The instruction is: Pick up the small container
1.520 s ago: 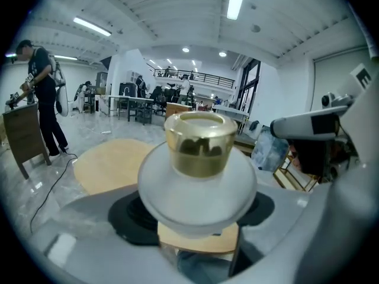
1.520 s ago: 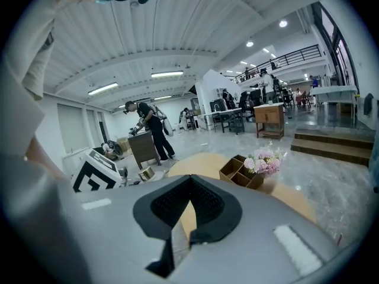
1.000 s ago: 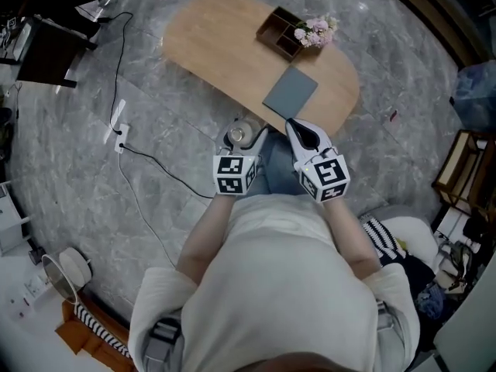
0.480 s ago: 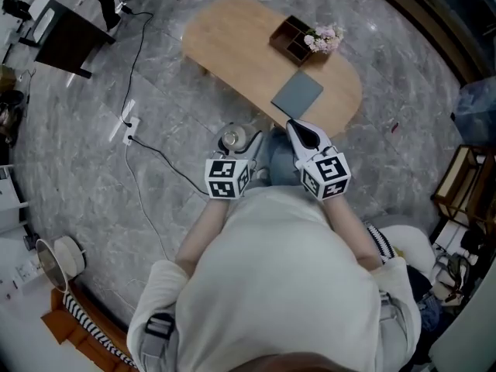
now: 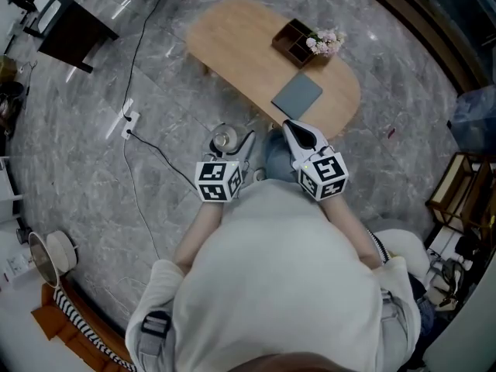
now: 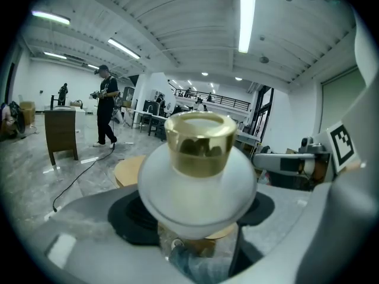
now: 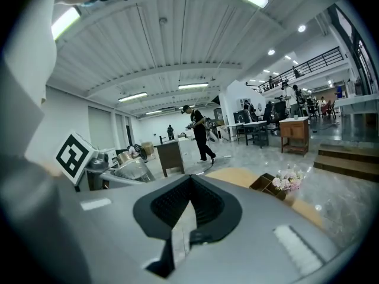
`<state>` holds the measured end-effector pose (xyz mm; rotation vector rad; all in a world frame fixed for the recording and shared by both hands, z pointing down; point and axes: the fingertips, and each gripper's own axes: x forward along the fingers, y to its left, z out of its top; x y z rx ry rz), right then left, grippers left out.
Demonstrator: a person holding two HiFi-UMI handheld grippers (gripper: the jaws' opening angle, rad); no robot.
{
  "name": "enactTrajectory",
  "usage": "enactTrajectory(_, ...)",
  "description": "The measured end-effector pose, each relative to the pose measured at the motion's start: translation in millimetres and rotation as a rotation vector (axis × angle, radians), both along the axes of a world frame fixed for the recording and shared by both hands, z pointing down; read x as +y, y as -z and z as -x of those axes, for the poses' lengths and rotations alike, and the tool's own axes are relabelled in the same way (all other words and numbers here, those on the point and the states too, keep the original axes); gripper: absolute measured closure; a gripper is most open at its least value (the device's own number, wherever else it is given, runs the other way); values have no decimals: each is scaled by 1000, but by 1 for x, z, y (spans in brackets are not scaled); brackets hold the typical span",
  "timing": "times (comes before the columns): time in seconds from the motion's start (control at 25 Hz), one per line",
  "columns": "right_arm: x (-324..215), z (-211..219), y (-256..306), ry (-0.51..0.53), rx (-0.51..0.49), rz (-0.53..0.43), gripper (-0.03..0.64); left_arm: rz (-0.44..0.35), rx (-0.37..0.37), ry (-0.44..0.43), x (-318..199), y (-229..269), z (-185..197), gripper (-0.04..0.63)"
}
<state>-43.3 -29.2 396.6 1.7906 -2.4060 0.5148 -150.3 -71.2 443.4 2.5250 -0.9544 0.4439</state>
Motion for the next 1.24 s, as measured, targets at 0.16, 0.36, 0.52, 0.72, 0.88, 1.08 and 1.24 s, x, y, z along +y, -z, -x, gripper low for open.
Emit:
enactTrajectory(0.16, -2, 2, 1, 0, 12, -2, 618, -1, 6, 9, -2, 0, 4, 249)
enactTrajectory(0.36, -3, 0, 3, -18, 54, -3, 620, -8, 12, 13, -6, 2, 6, 249)
enactTrajectory(0.52, -2, -3, 4, -24, 59, -5, 620, -12, 17, 10, -7, 3, 3, 249)
enactTrajectory(0.72, -3, -6, 5, -32, 60, -5, 620, -18, 23, 3, -10, 7, -1, 249)
enactTrajectory(0.88, -4, -8, 5, -38, 57, -6, 620, -24, 24, -1, -11, 10, -3, 249)
enactTrajectory(1.08, -4, -10, 4, -41, 61, -6, 620, -28, 27, -4, -11, 12, -5, 249)
enactTrajectory(1.24, -5, -12, 4, -43, 63, -6, 620, -26, 30, -6, -12, 11, -7, 249)
